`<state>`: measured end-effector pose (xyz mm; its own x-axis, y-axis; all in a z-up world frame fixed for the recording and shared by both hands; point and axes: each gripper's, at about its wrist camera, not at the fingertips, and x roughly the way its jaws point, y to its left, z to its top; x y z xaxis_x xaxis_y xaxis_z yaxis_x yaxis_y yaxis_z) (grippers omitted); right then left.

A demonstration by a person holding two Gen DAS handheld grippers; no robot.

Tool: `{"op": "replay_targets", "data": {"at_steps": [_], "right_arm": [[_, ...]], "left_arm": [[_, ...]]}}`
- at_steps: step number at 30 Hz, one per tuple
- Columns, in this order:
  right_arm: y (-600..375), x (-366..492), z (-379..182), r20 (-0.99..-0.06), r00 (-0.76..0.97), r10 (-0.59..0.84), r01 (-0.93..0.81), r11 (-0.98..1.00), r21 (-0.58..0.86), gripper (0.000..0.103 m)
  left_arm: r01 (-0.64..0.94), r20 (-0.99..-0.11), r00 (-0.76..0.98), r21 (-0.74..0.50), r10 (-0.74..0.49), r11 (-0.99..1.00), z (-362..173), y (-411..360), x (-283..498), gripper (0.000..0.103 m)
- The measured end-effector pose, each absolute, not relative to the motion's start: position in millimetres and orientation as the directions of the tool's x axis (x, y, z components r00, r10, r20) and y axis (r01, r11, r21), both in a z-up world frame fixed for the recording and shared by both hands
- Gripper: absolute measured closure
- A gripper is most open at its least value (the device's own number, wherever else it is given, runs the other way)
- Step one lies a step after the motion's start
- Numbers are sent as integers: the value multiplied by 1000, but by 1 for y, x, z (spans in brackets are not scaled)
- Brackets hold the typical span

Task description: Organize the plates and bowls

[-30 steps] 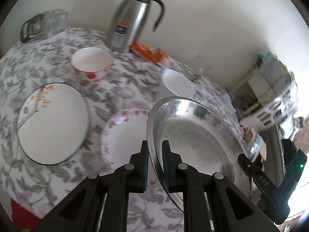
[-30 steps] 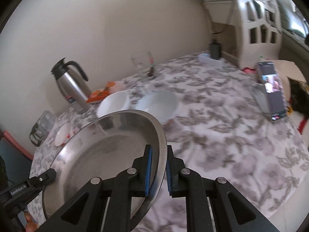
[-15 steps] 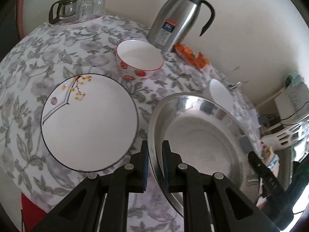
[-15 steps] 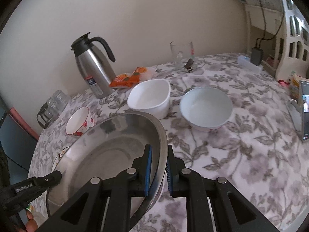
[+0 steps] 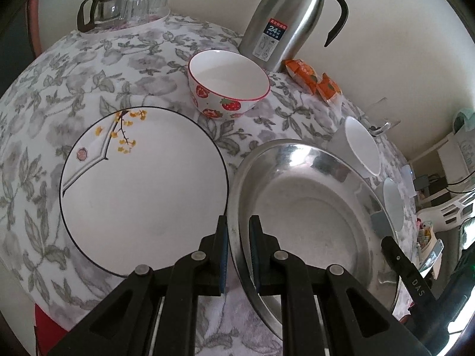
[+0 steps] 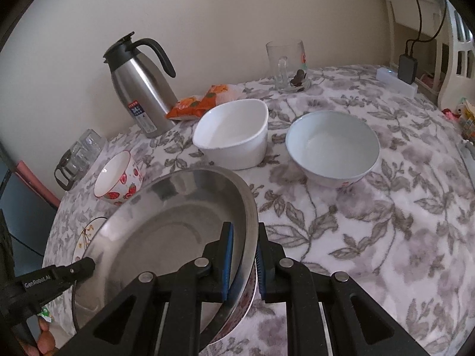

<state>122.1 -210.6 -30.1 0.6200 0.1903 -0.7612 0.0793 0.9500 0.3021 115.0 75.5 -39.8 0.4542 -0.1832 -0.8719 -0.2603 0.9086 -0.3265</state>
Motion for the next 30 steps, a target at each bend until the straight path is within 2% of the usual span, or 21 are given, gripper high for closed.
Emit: {"op": "replay_targets", "data": {"at_steps": [30], "right_arm": [[-223,129,-57,-805,576,145,129,956,265,88]], "left_arm": [[-252,-921,337,-290,-197,923,-73,58,131,90]]}}
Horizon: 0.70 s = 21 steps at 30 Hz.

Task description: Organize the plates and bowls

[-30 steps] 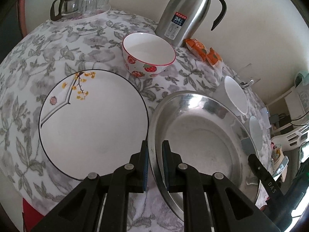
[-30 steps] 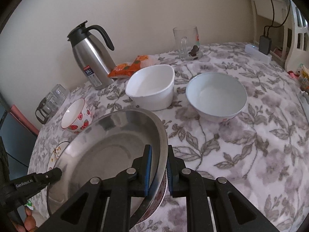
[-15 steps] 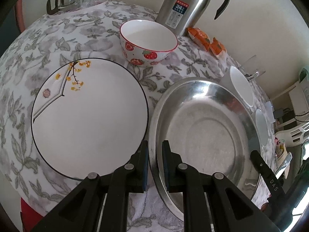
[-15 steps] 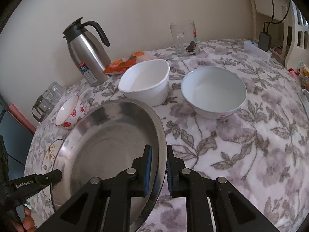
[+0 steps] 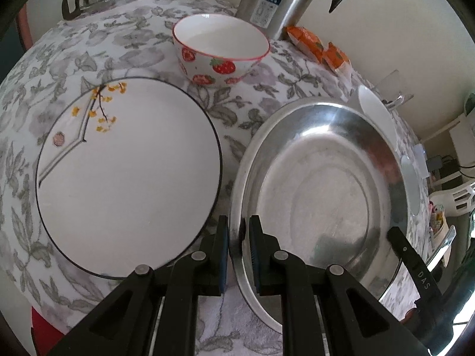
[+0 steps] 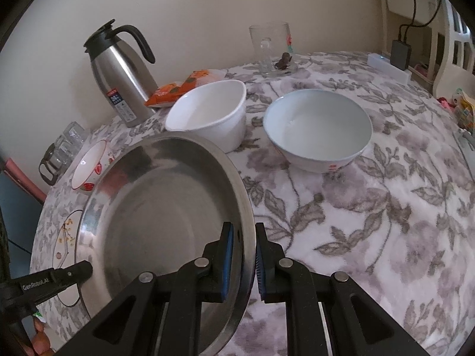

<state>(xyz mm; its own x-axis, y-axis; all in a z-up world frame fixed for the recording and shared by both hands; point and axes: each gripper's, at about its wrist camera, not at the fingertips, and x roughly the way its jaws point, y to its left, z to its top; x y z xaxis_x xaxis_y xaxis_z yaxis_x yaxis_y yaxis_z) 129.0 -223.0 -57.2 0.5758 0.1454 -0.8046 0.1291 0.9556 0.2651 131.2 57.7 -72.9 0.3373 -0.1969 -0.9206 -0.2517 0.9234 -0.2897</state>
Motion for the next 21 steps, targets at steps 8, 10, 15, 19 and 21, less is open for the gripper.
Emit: {"op": "replay_targets", "data": {"at_steps": [8,10,15,19,21], "right_arm": [[-218,129,-62,-818,553,156,120,957,264,88],[-215,129,-62,-820,551,154,110,961,255,88],[-212,129,-63,-818,549,170,96,960,264,88],[-211,129,-63,-822,545,167,93,962,257,88],[-211,129,-64,-823,542,167,97,961,259,88]], "left_arm": [[-278,-916,347,-308,-204,910,-65,66,125,90],[-290,-914,350,-315,-206,903,-65,69,124,90],[-309,-916,342,-320,-209,896,-67,73,123,90],[-323,-917,327,-334,-227,885,-71,74,122,90],[-322,-917,327,-335,-229,885,-70,74,122,90]]}}
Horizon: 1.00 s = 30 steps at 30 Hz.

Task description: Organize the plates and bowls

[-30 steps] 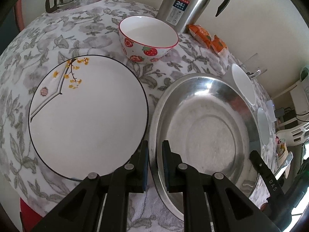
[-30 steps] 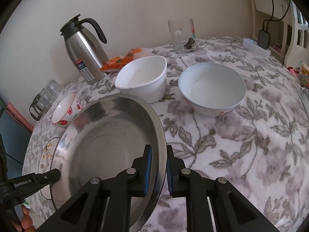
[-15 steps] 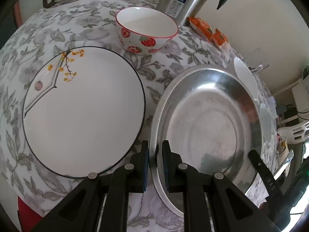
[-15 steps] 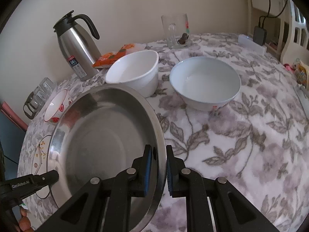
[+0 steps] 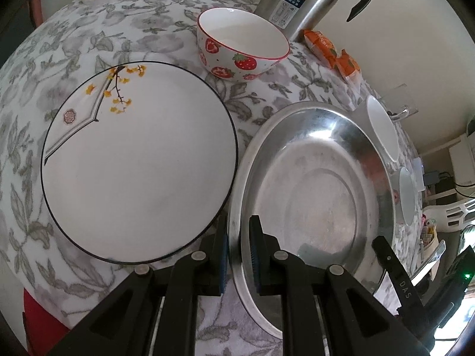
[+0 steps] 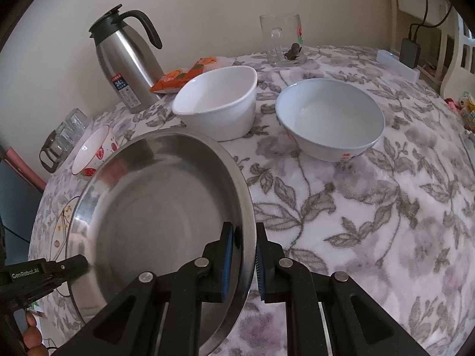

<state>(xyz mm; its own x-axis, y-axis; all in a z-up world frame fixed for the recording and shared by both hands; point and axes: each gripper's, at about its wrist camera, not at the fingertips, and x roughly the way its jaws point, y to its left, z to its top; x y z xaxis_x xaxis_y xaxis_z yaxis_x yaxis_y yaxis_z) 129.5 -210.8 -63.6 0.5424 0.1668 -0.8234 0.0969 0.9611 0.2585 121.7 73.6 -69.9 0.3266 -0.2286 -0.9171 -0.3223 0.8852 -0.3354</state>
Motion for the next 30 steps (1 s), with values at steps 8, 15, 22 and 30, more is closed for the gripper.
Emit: {"op": "replay_targets", "data": {"at_steps": [8,15,22,30], "right_arm": [[-212,130,-63,-825,538,174,93,960,264,88],[-212,128,-56,-817,551,169,88,962,258,85],[-214,128,-52,-813,557,169,86,962,260,85],[-216,126,-46,-807,566,168,78,964,255,85]], "left_arm": [[-337,-914,324,-352,-243,873,-69,77,122,90],[-332,-911,337,-351,-238,875,-62,79,120,89],[-350,-904,353,-365,-239,863,-58,84,118,89],[-368,-894,366,-393,-258,843,-55,91,117,89]]}}
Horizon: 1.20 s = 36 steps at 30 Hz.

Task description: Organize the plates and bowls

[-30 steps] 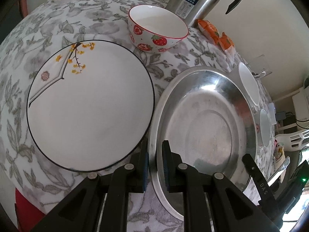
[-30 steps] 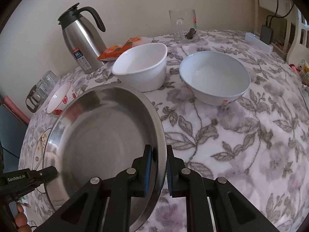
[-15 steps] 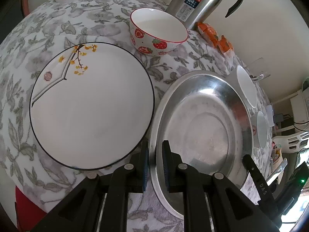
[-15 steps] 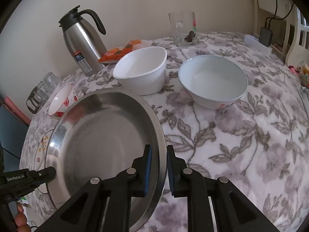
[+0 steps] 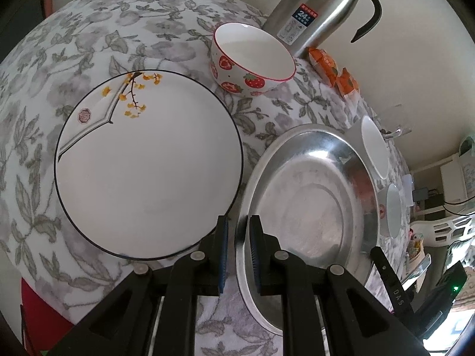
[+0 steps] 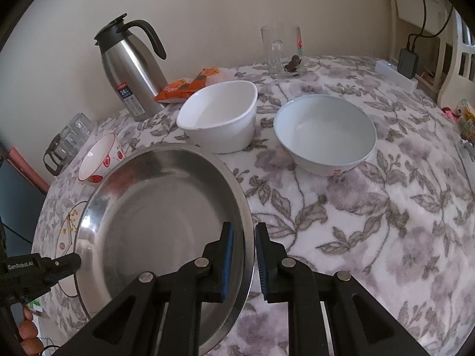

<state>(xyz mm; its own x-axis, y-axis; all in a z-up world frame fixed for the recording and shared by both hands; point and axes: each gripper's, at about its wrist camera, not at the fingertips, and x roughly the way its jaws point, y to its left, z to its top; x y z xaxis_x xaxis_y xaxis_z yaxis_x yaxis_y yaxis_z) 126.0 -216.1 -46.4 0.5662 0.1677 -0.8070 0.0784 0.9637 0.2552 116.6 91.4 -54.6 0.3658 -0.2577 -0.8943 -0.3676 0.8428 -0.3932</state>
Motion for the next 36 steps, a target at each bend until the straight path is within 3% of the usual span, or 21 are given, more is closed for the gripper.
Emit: {"op": "replay_targets", "data": {"at_steps": [3,6,10,11,12,13,16,21,23,26,29,36], "right_arm": [[-218,125,-44,-803,574,161,88,963,256,85],[-223,122,-34,-788,596,154,92,962,258,74],[-223,116,-16,-759,634,147,78,965,252,72],[-222,114,-12,-752,641,150,71,965,253,68],[-220,113,-9,-747,647,152,64,966,252,54],[-217,111,-6,-742,653,154,55,967,249,41],[-206,107,-3,-737,655,166,10,974,228,40],[-192,107,-12,-762,624,173,-26,979,201,32],[-188,107,-15,-768,616,174,-35,980,195,26],[-183,107,-18,-773,608,180,-53,981,187,12],[-179,106,-18,-774,605,187,-58,980,192,0],[-178,102,-9,-742,649,169,-43,981,187,0]], "left_arm": [[-367,-887,381,-405,-262,838,-49,94,115,85],[-380,-878,410,-409,-245,830,-41,102,112,64],[-390,-872,450,-385,-191,837,-29,109,109,53],[-390,-874,453,-374,-178,841,-27,110,109,45],[-392,-875,454,-365,-168,845,-27,110,109,40],[-392,-878,453,-355,-158,849,-26,110,109,40],[-384,-891,433,-322,-140,865,-27,107,111,37],[-352,-905,413,-260,-100,899,-31,96,112,22],[-343,-906,415,-244,-86,907,-31,94,111,20],[-331,-903,425,-224,-67,917,-30,92,112,9],[-324,-895,441,-221,-59,920,-28,91,111,8],[-305,-853,520,-238,-48,922,-16,94,109,4]]}}
